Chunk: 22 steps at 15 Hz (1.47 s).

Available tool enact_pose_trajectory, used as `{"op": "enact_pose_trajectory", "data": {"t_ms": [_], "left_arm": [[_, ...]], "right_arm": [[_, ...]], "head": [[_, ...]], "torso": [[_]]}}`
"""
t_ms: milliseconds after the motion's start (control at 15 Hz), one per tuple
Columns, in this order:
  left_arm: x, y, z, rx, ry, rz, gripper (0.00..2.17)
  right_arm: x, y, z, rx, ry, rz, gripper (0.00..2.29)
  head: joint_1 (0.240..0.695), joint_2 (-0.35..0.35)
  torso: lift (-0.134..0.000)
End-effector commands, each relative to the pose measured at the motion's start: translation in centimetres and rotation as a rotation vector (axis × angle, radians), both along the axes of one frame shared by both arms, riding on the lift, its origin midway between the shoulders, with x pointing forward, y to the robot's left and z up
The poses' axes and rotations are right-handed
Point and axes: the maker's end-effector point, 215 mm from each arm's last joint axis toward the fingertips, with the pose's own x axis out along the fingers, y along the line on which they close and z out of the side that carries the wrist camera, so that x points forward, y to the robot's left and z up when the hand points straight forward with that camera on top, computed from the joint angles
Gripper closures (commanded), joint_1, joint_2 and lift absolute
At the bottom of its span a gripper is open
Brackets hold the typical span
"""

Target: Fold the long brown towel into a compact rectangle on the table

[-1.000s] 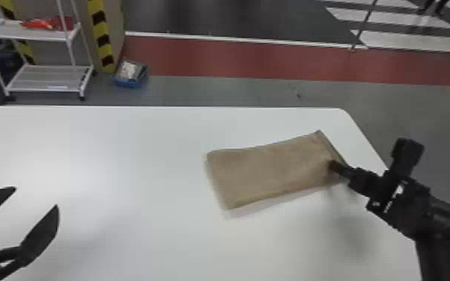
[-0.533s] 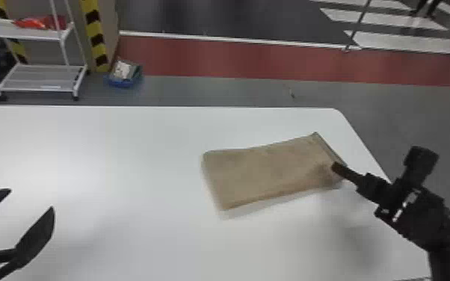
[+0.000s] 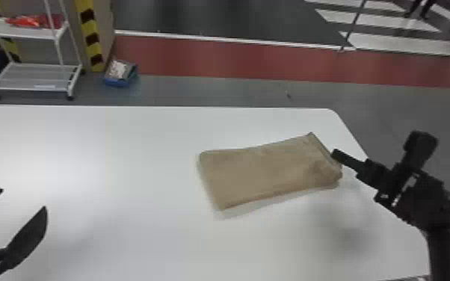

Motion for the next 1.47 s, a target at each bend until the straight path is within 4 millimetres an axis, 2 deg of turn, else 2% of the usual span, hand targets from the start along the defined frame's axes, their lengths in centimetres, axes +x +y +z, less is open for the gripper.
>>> {"op": "enact_pose_trajectory", "data": {"t_ms": [0,133,267,400,467,600,800,1200,1400], "left_arm": [[0.1,0.2,-0.2,0.000,0.003,0.002,0.10],[0.2,0.4,-0.4,0.001,0.007,0.006,0.10],[0.3,0.3,-0.7,0.000,0.012,0.008,0.10],[0.3,0.1,-1.0,0.002,0.015,0.006,0.10],[0.3,0.1,-1.0,0.003,0.016,0.006,0.10],[0.3,0.0,-1.1,0.005,0.016,0.007,0.10],[0.3,0.0,-1.2,0.004,0.018,0.005,0.10],[0.2,0.1,-1.1,0.006,0.016,0.004,0.10],[0.2,0.2,-0.8,0.003,0.007,0.008,0.10]], "right_arm": [[1.3,-0.3,-0.1,-0.045,0.039,0.012,0.10],[2.3,-1.4,-0.5,-0.101,0.071,0.010,0.11],[3.2,-3.6,-0.4,-0.135,0.076,-0.003,0.11],[4.5,-3.2,-0.2,-0.142,0.069,0.022,0.11],[5.4,-2.6,0.6,-0.142,0.049,0.039,0.11],[6.1,-1.6,0.9,-0.142,0.042,0.065,0.12],[6.4,-0.1,-0.6,-0.185,0.082,0.103,0.13],[6.2,0.8,-3.0,-0.204,0.110,0.140,0.22],[6.2,1.4,-3.1,-0.196,0.099,0.149,0.28]], "head": [[0.695,-0.177],[0.695,-0.174],[0.695,-0.182],[0.695,-0.192],[0.695,-0.196],[0.695,-0.193],[0.695,-0.179],[0.695,-0.156],[0.695,-0.154]], "torso": [[-0.123],[-0.123],[-0.123],[-0.123],[-0.123],[-0.123],[-0.123],[-0.123],[-0.123]]}}
